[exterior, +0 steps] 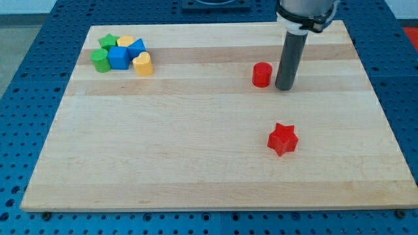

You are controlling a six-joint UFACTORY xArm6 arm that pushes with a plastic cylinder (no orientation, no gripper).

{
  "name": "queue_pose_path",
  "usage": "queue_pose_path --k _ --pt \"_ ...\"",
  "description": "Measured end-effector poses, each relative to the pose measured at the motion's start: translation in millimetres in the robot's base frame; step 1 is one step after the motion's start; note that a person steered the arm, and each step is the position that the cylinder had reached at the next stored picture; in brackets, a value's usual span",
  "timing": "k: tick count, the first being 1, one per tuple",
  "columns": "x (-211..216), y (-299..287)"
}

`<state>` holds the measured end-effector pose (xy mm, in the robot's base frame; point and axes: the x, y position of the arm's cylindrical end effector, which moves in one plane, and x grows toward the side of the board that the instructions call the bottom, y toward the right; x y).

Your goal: Push the red circle to the bottom right of the yellow star

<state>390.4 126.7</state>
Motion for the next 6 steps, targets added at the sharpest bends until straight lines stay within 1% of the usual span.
queue_pose_path --k 1,2,4,5,6 --pt "0.0 0.0" --pt "-16.4 -20.4" --pt "-16.5 -27.2" --pt "-28.1 -63.6" --pt "-28.1 -77.8"
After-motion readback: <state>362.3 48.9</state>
